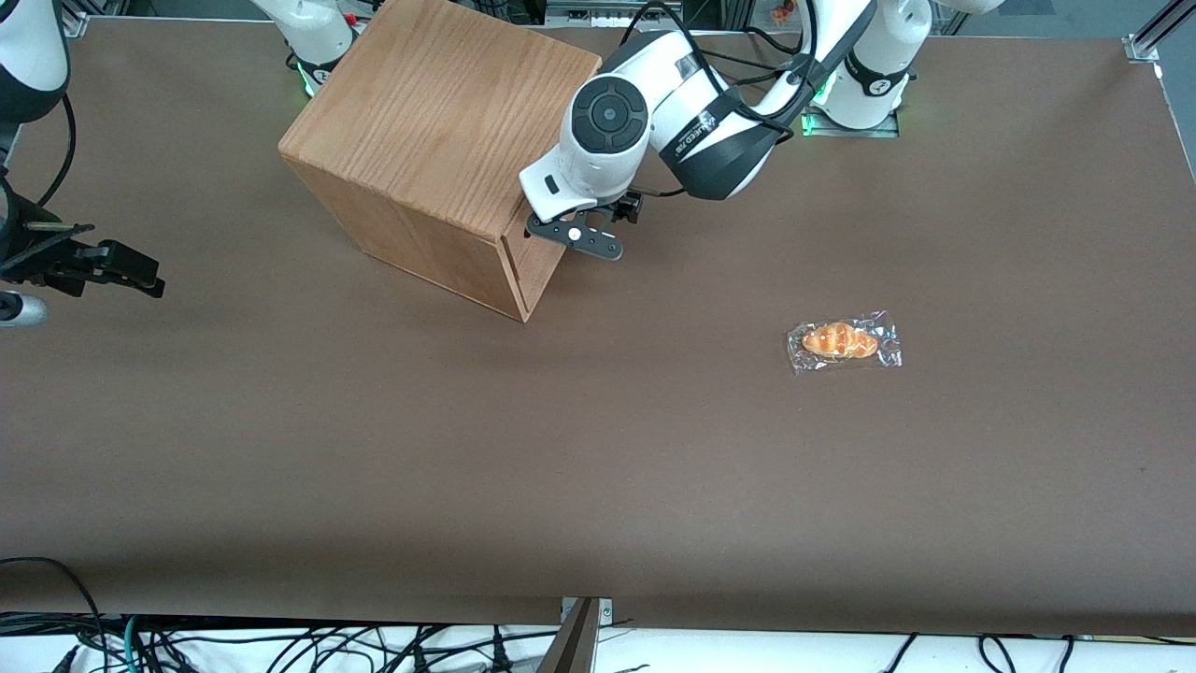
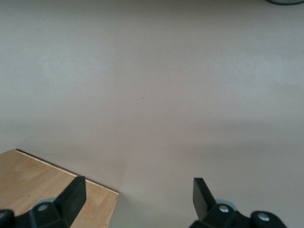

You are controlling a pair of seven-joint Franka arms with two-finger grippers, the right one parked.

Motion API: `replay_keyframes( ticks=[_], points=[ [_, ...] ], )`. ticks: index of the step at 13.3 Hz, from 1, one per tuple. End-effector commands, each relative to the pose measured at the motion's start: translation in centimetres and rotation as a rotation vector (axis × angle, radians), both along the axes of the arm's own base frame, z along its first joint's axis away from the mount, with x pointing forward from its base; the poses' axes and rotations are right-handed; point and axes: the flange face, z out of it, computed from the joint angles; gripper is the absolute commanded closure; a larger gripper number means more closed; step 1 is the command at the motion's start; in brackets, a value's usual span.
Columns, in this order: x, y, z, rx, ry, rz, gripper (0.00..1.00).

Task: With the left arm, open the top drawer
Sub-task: 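Hook the left gripper fingers around the black drawer handle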

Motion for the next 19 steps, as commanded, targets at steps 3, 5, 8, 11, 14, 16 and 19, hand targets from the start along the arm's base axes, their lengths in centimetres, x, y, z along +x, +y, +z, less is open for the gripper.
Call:
replay_keyframes(
  ticks=[3,5,8,11,14,16,19],
  points=[
    [-0.8,-1.3,-0.8,-0.026,0.006,-0.016,0.0],
    [-0.4,-0.6,-0.9,-0.041,0.005,-0.067,0.0],
    [0.3,-0.1,-0.7,-0.076,0.02,-0.081,0.0],
    [1.1,0.7,-0.6,-0.107,0.053,-0.046,0.0],
    [1.1,0.7,-0.9,-0.112,0.051,-0.067,0.0],
    [1.1,0.7,-1.1,-0.115,0.049,-0.085,0.0],
    [1.3,0.8,-1.3,-0.124,0.044,-0.108,0.0]
  ],
)
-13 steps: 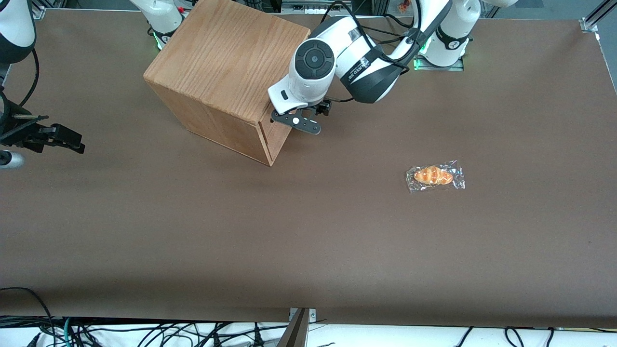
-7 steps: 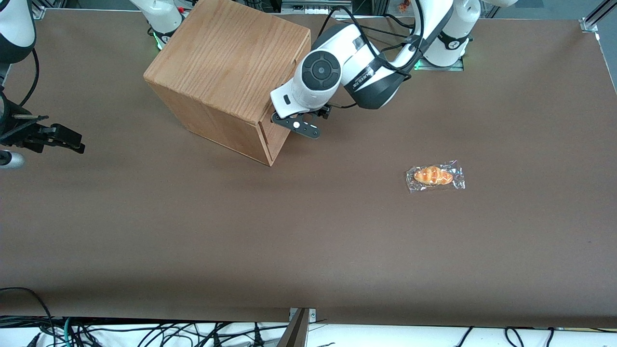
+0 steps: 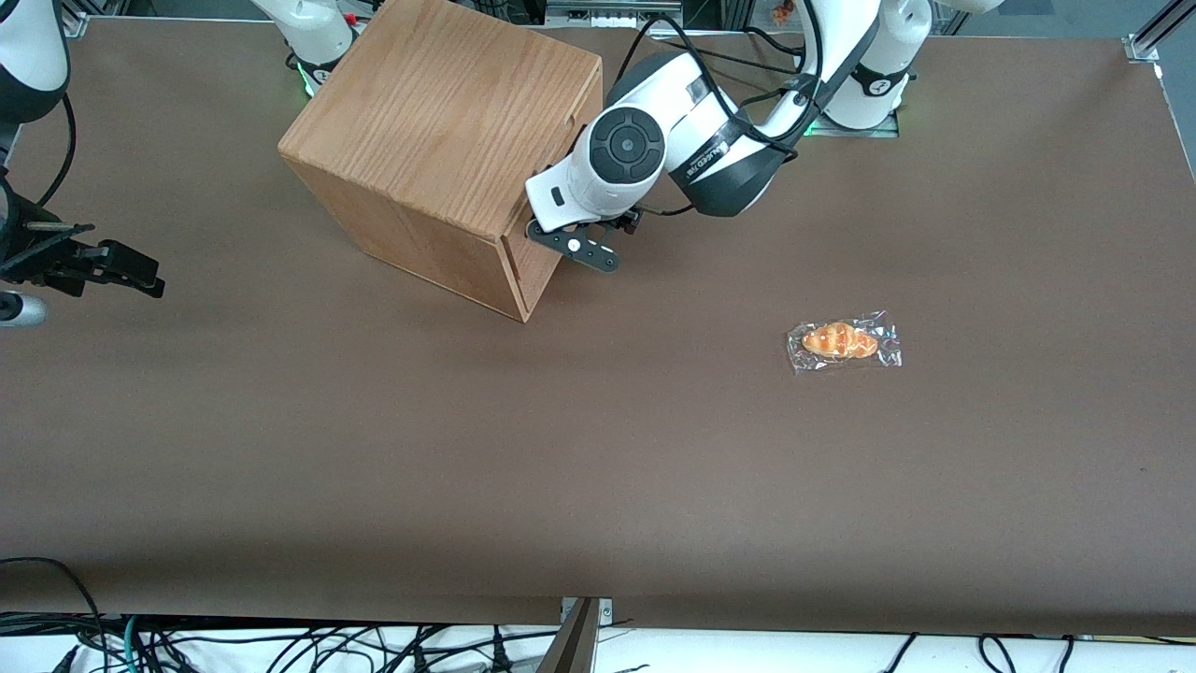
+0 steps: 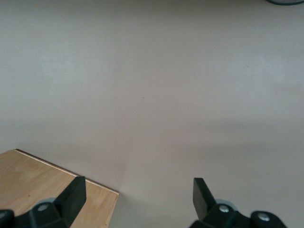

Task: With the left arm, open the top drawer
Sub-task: 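Hook the left gripper fingers around the black drawer handle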

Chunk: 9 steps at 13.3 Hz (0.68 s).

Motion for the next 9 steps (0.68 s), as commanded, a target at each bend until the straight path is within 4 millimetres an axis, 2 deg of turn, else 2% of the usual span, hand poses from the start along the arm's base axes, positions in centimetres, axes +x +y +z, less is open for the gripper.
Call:
replay_keyframes(
  ticks=[1,9],
  points=[
    [0.1,0.2,-0.2,-0.036,0.003,-0.032,0.0],
    [0.2,0.2,-1.5,-0.034,0.007,-0.028,0.0]
  ],
)
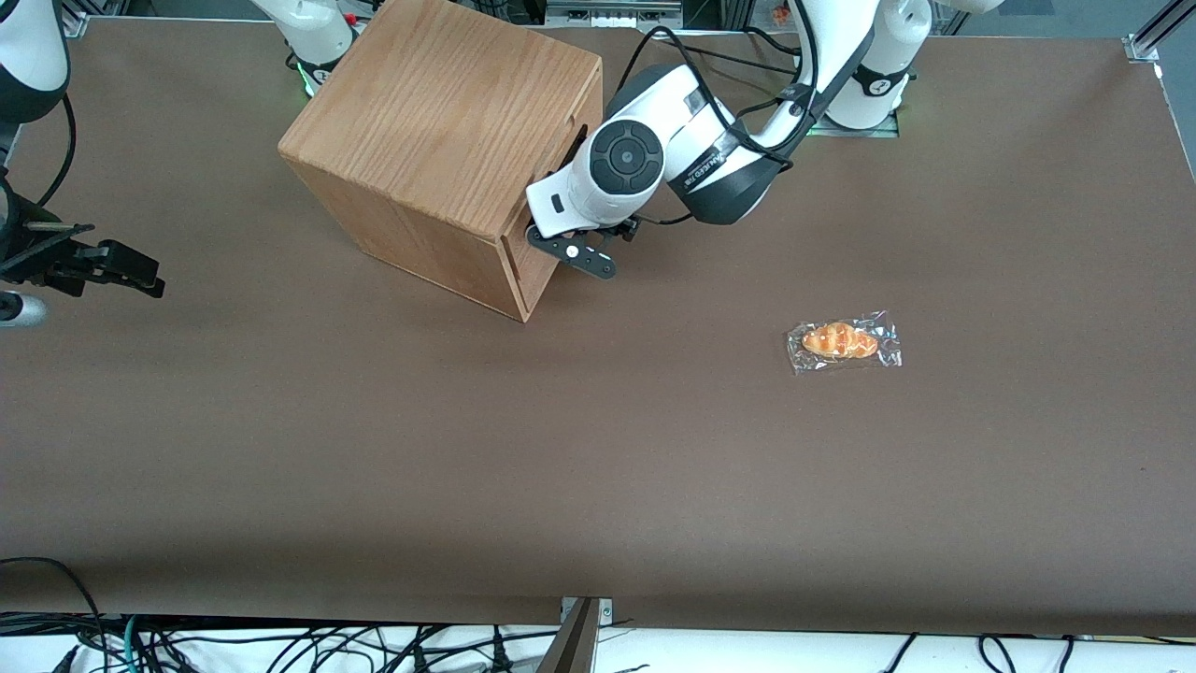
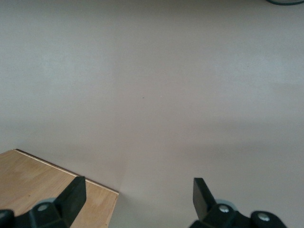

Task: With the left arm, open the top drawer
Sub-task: 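Hook the left gripper fingers around the black drawer handle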

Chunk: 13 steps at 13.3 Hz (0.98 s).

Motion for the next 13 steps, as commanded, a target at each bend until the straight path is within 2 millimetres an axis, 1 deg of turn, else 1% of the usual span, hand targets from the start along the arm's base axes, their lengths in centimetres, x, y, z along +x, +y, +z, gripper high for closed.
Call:
replay_keyframes(
  ticks=[1,5,8,11,13],
  points=[
    [0.0,0.3,-0.3,-0.025,0.006,-0.016,0.0],
    [0.3,0.8,-0.1,-0.021,0.004,-0.017,0.0],
    [1.4,2.4,0.0,-0.009,0.011,0.004,0.0],
    [1.2,2.7,0.0,-0.002,0.013,0.006,0.0],
    [1.7,3.8,0.0,0.005,0.016,0.023,0.0]
  ],
)
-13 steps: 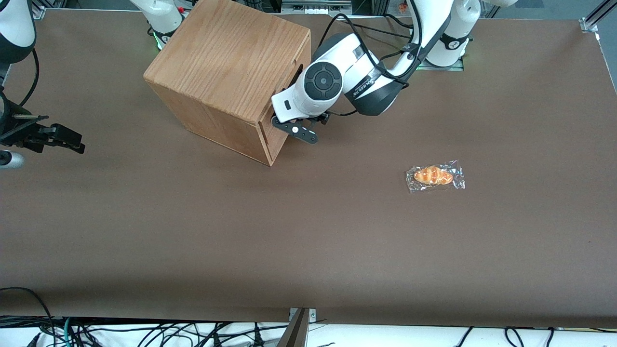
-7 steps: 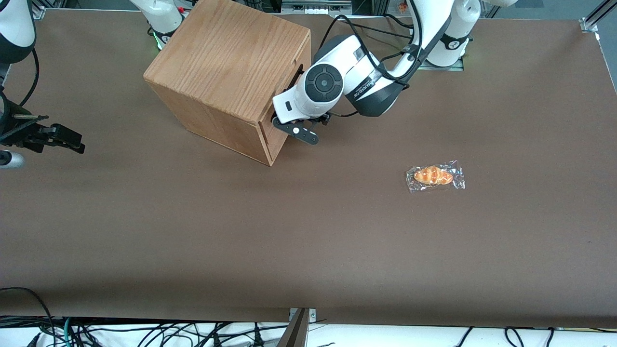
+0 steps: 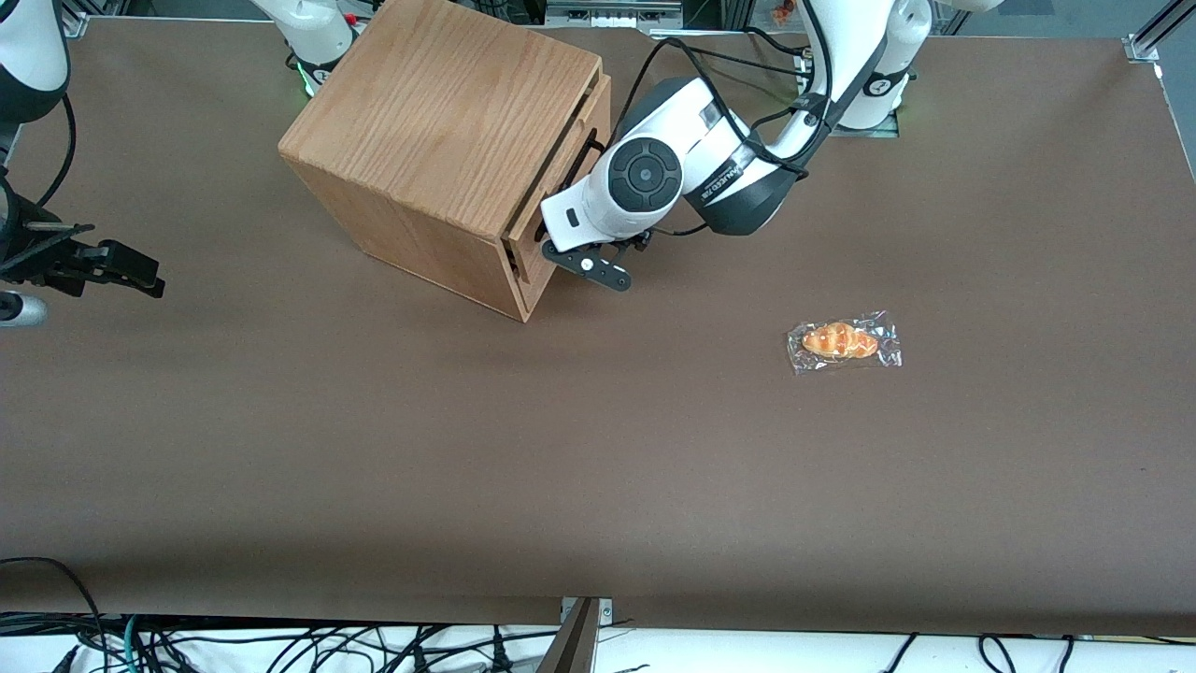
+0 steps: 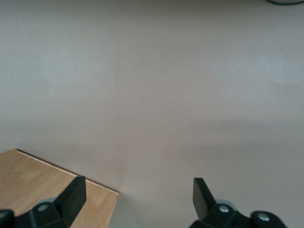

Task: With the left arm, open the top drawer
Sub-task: 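Pull the drawer handle outward with the left gripper to slide it open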

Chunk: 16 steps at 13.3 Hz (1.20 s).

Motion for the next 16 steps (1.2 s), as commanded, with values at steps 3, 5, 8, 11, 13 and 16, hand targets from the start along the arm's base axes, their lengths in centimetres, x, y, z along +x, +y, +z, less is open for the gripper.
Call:
replay_keyframes(
  ticks=[3,5,8,11,13,16],
  points=[
    [0.6,2.9,0.5,0.008,0.011,0.018,0.0],
    [0.7,3.5,0.6,0.011,0.01,0.021,0.0],
    [1.3,4.6,0.6,0.015,0.012,0.039,0.0],
    [2.0,5.9,0.9,0.02,0.015,0.058,0.0],
    [2.5,6.7,0.9,0.026,0.023,0.069,0.0],
    [2.9,7.5,1.0,0.031,0.03,0.079,0.0]
  ],
)
